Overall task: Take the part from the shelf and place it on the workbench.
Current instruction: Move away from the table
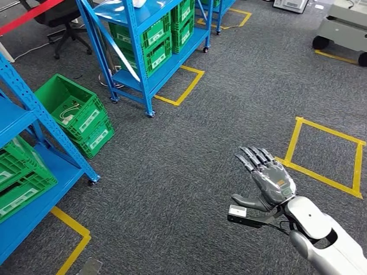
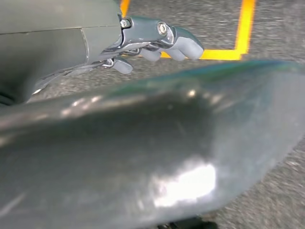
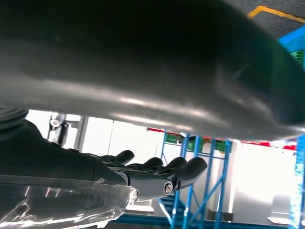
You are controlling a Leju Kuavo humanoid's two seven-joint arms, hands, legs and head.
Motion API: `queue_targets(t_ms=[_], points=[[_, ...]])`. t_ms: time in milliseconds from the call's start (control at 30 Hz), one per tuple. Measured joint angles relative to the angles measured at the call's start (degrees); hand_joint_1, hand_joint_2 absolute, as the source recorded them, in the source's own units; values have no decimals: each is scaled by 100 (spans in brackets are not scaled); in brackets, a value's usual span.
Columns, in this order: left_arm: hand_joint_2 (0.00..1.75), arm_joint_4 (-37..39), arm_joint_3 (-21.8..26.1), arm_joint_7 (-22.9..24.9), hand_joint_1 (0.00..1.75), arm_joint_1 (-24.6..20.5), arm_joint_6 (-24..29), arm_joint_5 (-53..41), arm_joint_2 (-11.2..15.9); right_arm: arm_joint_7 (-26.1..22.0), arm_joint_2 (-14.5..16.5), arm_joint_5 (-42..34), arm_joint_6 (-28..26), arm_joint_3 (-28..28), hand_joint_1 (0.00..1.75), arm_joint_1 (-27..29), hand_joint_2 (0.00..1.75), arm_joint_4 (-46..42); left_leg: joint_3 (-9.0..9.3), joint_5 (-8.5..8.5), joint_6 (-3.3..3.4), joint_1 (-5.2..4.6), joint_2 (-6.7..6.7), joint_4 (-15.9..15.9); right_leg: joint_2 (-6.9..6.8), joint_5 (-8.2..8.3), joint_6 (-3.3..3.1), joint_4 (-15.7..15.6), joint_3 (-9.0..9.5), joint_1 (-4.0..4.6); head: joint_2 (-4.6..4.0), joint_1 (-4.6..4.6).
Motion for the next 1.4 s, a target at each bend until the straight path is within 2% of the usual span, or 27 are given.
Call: queue_targets(t_ms=[33, 100, 167, 200, 267, 300, 367, 400, 467, 500, 533, 600, 667, 700, 733, 767, 833, 900, 967, 1000, 1067, 1133, 1200, 1233, 1300, 1367, 1400], points=[[0, -5, 10, 0, 0, 6, -1, 1, -3, 0, 0, -1, -4, -2, 0, 1, 0, -3, 10, 13, 28, 21, -63, -13, 168, -109, 31, 168, -69, -16, 0, 12], [0, -13, 30, 0, 0, -5, -7, 2, -13, 0, 0, -2, -10, -3, 0, 15, 0, -8, 13, 23, 63, 44, -192, -17, 494, -445, 71, 851, -396, -40, 0, 43], [0, -14, 33, 0, 0, -10, -16, 2, -28, -1, 0, -3, -9, 3, 0, 36, 0, -5, 12, 24, 77, 47, -342, -14, 558, -646, 92, 1480, -730, -42, 0, 56], [0, -14, 35, 0, 0, -7, -20, 2, -32, -1, 0, -3, -9, 5, 0, 41, 0, -4, 15, 25, 75, 51, -422, -11, 564, -590, 98, 1523, -776, -47, 0, 56], [0, -14, 41, 0, 0, -3, -22, 2, -35, 0, 0, -3, -9, 4, 0, 44, 0, -5, 26, 28, 53, 67, -588, -1, 638, -210, 110, 972, -544, -76, 0, 56], [0, -15, 44, 0, 0, -5, -22, 2, -36, 0, 1, -3, -9, 2, 0, 42, 0, -4, 25, 28, 26, 70, -669, 8, 780, -48, 121, 575, -355, -104, 0, 57], [0, -20, 48, 0, 0, -7, -23, 3, -35, 0, 2, -3, -10, 2, 0, 40, 0, -4, -12, 41, -51, 79, -818, 30, 1019, 97, 94, 49, -83, -142, 0, 59], [0, -23, 49, 0, 0, -1, -23, 3, -35, 0, 3, -3, -11, 3, 0, 41, 0, -4, -42, 61, -97, 85, -885, 27, 1069, 79, 58, -14, -47, -140, 0, 60], [0, -28, 52, 0, 0, 25, -24, 4, -33, -1, 5, -1, -11, 4, 0, 36, 0, -6, -86, 108, -175, 116, -995, -1, 943, 105, -33, -23, -44, -122, 0, 60], [0, -29, 55, 0, 0, 38, -24, 4, -33, -1, 5, 0, -12, 4, 0, 29, 0, -8, -109, 92, -204, 110, -930, 21, 876, 119, -72, -31, -41, -122, 0, 56], [0, -29, 59, 0, 0, 41, -25, 4, -32, -1, 7, -1, -13, 3, 0, 23, 0, -11, -170, 12, -226, 99, -786, 134, 800, 129, -110, -43, -37, -124, 0, 37], [0, -30, 63, 0, 0, 26, -25, 4, -33, 0, 8, -1, -15, -2, 0, 27, 0, -14, -449, -318, -255, 68, -389, 706, 640, 134, -166, -55, -36, -108, 0, 1], [0, -30, 61, 0, 0, 10, -28, 4, -37, 0, 9, 0, -14, 1, 0, 40, 0, -14, -797, -619, -265, 70, -230, 1433, 468, 127, -192, -55, -42, -81, 0, -14], [0, -30, 61, 0, 0, 10, -29, 5, -39, 0, 9, 0, -14, 3, 0, 42, 0, -13, -872, -639, -259, 71, -211, 1602, 383, 123, -200, -55, -42, -69, 0, -14], [0, -30, 61, 0, 0, 13, -30, 5, -40, 0, 9, 0, -14, 5, 0, 42, 0, -13, -836, -556, -245, 68, -199, 1556, 301, 118, -204, -55, -37, -60, 0, -15], [0, -30, 64, 0, 0, 16, -30, 6, -40, 0, 9, 0, -14, 5, 0, 40, 0, -13, -690, -396, -221, 59, -161, 1302, 225, 113, -204, -55, -28, -51, 0, -14], [0, -32, 70, 0, 0, 14, -30, 7, -40, 0, 9, 0, -14, 1, 0, 36, 0, -14, -263, -93, -151, 6, 83, 540, 88, 88, -180, -46, -5, -22, 0, -16], [0, -37, 73, 0, 0, 0, -30, 7, -41, 0, 9, 0, -15, -3, 0, 29, 0, -14, -34, 1, -88, -44, 265, 94, -36, 61, -131, -46, 15, 14, 0, -4], [0, -41, 73, 0, 0, 6, -30, 7, -45, -1, 11, 0, -15, -3, 0, 16, 0, -15, -31, 4, -42, -55, 172, 28, -165, 45, -77, -70, 53, 25, 0, 8], [0, -43, 75, 0, 0, 19, -30, 7, -48, -1, 12, 0, -16, -4, 0, 9, 0, -17, -27, 16, -17, -45, 102, 10, -138, 21, -43, -59, 62, 18, 0, 12], [0, -46, 88, 0, 0, 28, -28, 7, -49, 0, 12, -2, -20, -8, 0, 6, 0, -20, -3, 42, 33, -4, -35, -22, 164, -166, 21, 213, -46, -2, 0, 29], [0, -48, 101, 0, 0, 14, -28, 7, -54, 1, 11, -3, -21, -6, 0, 21, 0, -17, -1, 52, 62, 19, -179, -24, 493, -514, 54, 930, -397, -16, 0, 54], [0, -48, 103, 0, 0, 12, -31, 7, -63, 1, 11, -4, -18, -1, 0, 39, 0, -13, -1, 53, 72, 21, -341, -21, 560, -674, 58, 1507, -716, -18, 0, 67], [0, -48, 105, 0, 0, 16, -31, 8, -64, 1, 11, -3, -18, 1, 0, 42, 0, -13, 5, 52, 72, 22, -424, -18, 567, -591, 54, 1511, -746, -21, 0, 68], [0, -48, 111, 0, 0, 20, -33, 9, -64, 0, 11, -3, -18, 0, 0, 39, 0, -13, 25, 51, 58, 30, -593, -10, 672, -164, 48, 888, -491, -46, 0, 69], [0, -48, 114, -3, 0, 11, -36, 8, -64, 0, 12, -3, -19, 1, 0, 30, 0, -12, 5, 58, 7, 32, -755, 9, 1001, 109, 44, 180, -163, -99, 0, 66], [0, -48, 115, -7, 0, 7, -37, 8, -64, 0, 13, -2, -20, 2, 0, 29, 0, -11, -27, 71, -33, 39, -828, 14, 1121, 135, 30, 8, -80, -113, 0, 65]])
